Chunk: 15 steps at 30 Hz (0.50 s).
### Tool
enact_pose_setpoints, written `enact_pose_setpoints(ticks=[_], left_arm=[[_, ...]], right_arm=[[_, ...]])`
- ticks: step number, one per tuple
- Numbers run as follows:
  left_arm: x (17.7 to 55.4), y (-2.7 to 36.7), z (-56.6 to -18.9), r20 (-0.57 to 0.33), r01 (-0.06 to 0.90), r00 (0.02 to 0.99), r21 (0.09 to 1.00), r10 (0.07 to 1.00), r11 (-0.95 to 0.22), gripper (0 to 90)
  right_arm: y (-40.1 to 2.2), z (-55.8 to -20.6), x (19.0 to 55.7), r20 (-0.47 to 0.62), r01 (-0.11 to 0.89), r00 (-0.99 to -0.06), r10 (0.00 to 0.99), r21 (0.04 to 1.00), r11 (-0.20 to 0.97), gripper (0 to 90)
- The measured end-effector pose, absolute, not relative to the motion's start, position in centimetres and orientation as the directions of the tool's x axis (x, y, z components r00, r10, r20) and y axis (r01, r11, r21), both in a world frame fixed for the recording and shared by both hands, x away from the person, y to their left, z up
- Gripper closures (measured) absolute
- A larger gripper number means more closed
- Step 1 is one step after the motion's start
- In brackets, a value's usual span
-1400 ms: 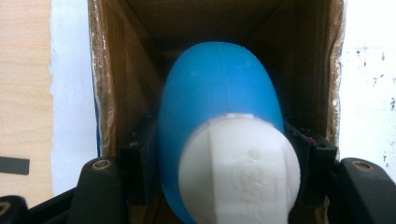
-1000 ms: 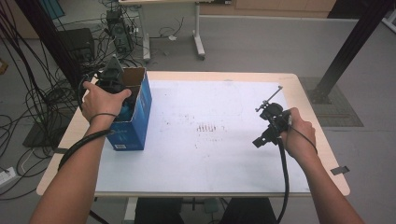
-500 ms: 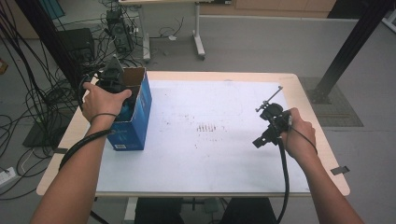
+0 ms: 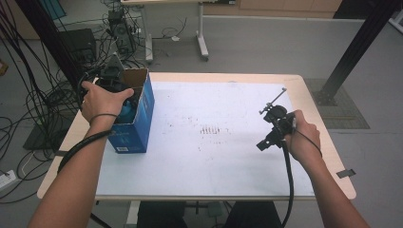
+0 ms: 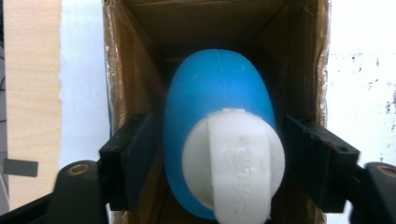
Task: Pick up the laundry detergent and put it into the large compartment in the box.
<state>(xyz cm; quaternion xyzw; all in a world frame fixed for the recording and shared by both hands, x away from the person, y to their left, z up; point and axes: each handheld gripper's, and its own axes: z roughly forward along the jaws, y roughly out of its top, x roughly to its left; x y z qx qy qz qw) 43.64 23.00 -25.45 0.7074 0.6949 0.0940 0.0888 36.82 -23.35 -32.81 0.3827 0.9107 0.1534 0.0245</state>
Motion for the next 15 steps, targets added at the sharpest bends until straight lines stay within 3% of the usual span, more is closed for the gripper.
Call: enact_pose_setpoints(ticks=[15], left_arm=[[43.6,22.8,-24.3,0.0,0.969,0.034,0.244,0.999,-0.033,14.1]], right_arm=[[-23.2,-32.7,36.8,0.07,0.686,-0.71,0.701,0.297,0.665,5.2]])
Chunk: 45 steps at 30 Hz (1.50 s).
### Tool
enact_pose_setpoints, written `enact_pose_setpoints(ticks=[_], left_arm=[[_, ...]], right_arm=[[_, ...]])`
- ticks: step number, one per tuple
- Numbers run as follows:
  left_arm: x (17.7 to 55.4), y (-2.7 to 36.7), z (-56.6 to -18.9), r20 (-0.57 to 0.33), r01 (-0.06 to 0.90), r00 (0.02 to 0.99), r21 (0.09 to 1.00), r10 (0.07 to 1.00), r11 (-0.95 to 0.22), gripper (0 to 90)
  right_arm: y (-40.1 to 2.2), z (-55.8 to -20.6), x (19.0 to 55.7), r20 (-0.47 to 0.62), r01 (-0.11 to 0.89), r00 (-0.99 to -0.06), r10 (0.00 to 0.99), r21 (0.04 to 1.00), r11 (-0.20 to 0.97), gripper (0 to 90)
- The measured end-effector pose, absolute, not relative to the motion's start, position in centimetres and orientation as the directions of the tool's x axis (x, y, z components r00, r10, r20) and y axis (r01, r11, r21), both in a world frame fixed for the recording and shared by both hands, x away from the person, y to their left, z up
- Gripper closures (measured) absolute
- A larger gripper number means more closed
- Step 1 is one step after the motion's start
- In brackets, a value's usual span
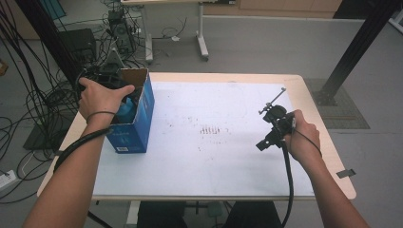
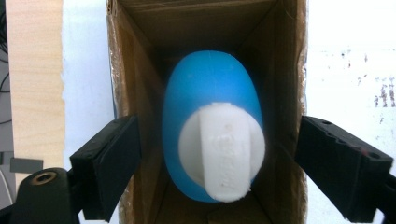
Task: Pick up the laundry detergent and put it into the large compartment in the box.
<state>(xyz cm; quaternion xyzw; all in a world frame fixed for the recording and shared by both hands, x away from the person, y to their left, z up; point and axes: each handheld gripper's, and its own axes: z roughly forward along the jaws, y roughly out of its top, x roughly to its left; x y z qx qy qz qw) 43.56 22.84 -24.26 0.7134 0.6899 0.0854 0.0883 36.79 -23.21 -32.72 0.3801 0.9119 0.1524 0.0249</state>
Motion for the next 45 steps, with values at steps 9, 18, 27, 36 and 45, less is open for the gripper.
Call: enact_pose_setpoints(ticks=[9,18,27,36,45], left_arm=[[43.5,22.7,-23.2,0.004,0.969,0.039,0.244,0.999,-0.039,11.6],[43.2,22.5,-21.4,0.003,0.967,0.056,0.248,0.998,-0.055,10.3],[42.8,21.6,-19.4,-0.004,0.966,0.091,0.245,0.996,-0.087,8.6],[42.1,19.7,-18.0,-0.042,0.956,0.177,0.244,0.983,-0.162,4.0],[41.7,17.0,-17.3,-0.063,0.943,0.252,0.24,0.966,-0.231,4.1]], right_arm=[[-23.2,-32.5,36.9,0.068,0.684,-0.711,0.7,0.297,0.666,5.2],[-22.9,-32.5,37.0,0.067,0.681,-0.714,0.697,0.297,0.669,5.2],[-22.7,-32.5,37.0,0.069,0.684,-0.712,0.699,0.292,0.668,5.2],[-22.7,-32.6,37.0,0.071,0.683,-0.713,0.698,0.295,0.668,5.2],[-22.7,-32.6,37.0,0.071,0.684,-0.712,0.699,0.293,0.668,5.2]])
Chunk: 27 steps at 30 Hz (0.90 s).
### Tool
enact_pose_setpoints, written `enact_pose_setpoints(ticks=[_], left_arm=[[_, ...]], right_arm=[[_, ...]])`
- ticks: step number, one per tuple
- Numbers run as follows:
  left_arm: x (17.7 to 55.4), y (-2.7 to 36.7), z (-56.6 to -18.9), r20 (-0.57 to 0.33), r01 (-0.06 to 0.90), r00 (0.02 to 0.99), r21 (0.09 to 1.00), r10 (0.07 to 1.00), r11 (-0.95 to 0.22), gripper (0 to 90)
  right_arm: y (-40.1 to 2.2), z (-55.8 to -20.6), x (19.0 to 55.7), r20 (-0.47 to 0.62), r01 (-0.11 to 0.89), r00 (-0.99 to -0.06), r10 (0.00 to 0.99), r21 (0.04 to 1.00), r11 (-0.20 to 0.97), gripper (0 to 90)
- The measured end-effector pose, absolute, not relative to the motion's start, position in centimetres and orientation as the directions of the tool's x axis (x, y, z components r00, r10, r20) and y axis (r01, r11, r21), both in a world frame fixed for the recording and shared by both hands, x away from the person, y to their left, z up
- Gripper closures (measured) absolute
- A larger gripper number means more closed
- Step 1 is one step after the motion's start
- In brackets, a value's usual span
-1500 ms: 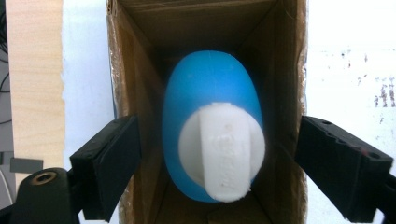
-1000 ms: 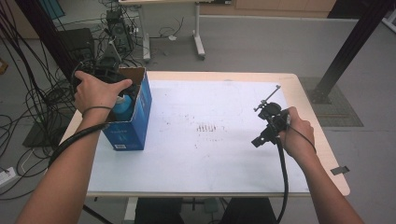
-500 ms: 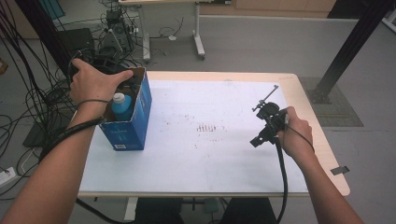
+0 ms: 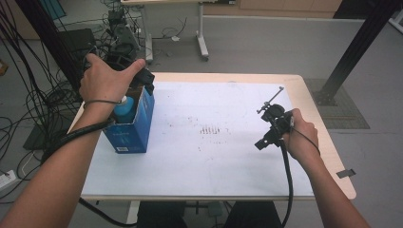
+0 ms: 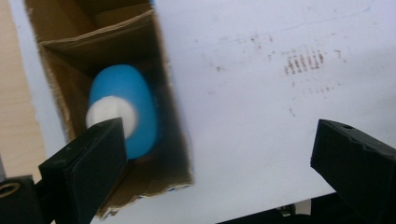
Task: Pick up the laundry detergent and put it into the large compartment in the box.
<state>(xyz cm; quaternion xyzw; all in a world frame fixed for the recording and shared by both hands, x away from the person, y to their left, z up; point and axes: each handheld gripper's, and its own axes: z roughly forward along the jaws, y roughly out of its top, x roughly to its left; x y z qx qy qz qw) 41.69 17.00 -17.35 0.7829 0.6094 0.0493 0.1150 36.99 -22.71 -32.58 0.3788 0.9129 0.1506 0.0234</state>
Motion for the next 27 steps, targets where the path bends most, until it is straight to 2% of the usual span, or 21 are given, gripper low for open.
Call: enact_pose_setpoints(ticks=[17,27], left_arm=[[40.6,10.9,-18.2,-0.108,0.894,0.422,0.211,0.9,-0.395,4.0],[39.4,8.2,-22.2,-0.152,0.868,0.491,0.165,0.858,-0.468,4.1]], right_arm=[[-22.7,-32.5,36.9,0.069,0.681,-0.716,0.695,0.288,0.673,5.2],[-22.7,-32.7,36.6,0.071,0.681,-0.717,0.693,0.283,0.675,5.2]])
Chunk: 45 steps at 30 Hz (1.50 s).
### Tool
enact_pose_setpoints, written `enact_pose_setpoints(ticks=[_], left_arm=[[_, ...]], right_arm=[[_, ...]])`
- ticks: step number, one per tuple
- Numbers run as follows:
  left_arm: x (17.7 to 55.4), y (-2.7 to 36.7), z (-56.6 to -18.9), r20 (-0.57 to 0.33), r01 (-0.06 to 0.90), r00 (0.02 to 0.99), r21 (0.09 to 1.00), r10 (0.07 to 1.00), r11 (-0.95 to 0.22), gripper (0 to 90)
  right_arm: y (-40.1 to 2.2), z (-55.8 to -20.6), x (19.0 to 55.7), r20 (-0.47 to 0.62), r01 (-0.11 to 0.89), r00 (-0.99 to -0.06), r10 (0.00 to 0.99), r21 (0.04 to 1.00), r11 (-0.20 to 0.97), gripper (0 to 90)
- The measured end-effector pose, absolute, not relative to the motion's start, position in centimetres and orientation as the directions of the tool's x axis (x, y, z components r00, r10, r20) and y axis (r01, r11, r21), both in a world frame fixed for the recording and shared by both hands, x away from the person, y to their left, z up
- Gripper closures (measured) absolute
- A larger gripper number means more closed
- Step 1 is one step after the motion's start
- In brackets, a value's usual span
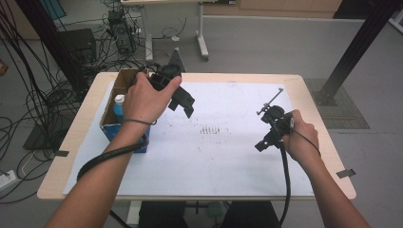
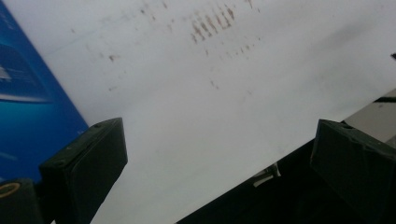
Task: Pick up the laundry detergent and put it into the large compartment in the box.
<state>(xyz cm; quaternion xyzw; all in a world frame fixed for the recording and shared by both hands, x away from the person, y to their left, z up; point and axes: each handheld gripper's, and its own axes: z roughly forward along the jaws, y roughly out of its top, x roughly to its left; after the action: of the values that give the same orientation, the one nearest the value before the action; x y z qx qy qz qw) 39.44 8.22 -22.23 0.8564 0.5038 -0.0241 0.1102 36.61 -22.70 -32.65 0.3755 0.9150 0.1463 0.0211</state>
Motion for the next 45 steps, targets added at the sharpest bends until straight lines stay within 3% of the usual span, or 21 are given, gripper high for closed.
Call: enact_pose_setpoints(ticks=[28,45], left_arm=[[39.4,5.2,-30.0,-0.185,0.834,0.552,0.123,0.813,-0.538,4.1],[40.0,5.3,-31.7,-0.209,0.84,0.542,0.103,0.814,-0.533,4.1]], right_arm=[[-22.9,-32.7,36.4,0.065,0.686,-0.712,0.699,0.276,0.673,5.2],[-22.9,-32.4,36.7,0.062,0.687,-0.71,0.702,0.278,0.671,5.2]])
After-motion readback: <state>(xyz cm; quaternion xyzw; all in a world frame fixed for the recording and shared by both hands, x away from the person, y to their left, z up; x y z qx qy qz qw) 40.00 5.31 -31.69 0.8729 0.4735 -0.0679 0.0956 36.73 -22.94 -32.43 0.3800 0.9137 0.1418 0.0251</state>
